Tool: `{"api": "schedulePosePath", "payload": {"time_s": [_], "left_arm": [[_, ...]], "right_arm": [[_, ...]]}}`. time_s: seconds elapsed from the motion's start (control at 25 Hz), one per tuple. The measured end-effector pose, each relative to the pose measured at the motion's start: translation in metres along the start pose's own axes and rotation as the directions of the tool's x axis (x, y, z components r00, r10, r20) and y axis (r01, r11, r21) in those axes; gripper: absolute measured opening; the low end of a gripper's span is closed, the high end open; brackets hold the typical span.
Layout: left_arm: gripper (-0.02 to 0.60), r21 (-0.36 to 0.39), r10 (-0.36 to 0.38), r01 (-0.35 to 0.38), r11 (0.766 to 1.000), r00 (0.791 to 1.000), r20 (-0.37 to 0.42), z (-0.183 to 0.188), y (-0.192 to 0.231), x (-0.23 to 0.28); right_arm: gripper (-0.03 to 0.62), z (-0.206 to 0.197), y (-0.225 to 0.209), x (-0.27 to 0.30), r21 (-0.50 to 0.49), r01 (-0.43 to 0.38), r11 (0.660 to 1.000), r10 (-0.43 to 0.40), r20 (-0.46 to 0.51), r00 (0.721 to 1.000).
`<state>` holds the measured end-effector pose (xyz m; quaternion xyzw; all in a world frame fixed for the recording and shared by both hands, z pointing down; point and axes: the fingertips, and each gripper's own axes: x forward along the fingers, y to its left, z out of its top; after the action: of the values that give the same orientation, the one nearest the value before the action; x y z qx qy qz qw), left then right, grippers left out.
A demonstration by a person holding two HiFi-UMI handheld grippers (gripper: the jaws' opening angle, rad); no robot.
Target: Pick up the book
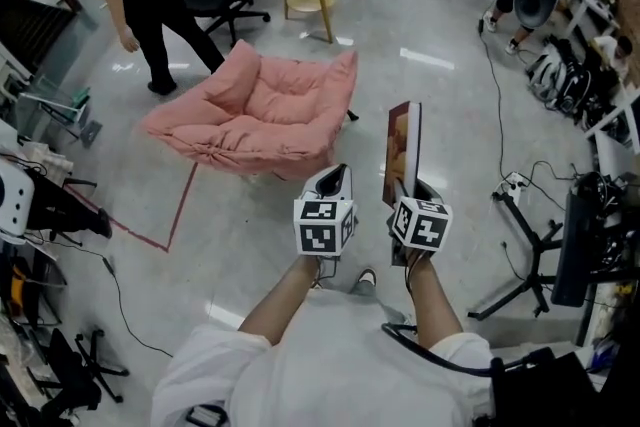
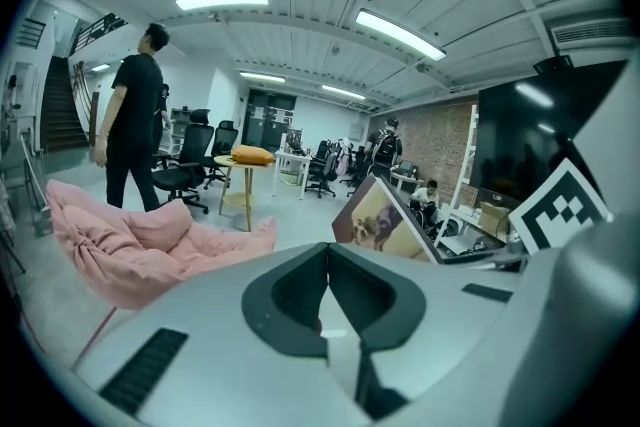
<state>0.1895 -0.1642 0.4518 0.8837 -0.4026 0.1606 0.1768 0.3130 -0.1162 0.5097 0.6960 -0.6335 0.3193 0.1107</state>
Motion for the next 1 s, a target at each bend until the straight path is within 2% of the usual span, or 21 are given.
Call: {"api": "schedulePosePath", "payload": {"time_s": [0.36, 1.0], "left_arm": [[0.009, -0.010, -0.020, 0.020, 1.000, 1.000, 0.000, 0.001, 0.017, -0.004], [0.009, -0.021, -0.011, 0.012, 1.000, 1.000, 0.008, 0.005, 0.017, 0.004]], "right_arm": [[0.164, 0.008, 0.019, 0.001, -0.042, 0.018, 0.999, -0.017, 0.020, 1.000], [0.163, 0.009, 0.013, 0.005, -0.069, 0.002, 0.998, -0.002, 0.000, 1.000]]}}
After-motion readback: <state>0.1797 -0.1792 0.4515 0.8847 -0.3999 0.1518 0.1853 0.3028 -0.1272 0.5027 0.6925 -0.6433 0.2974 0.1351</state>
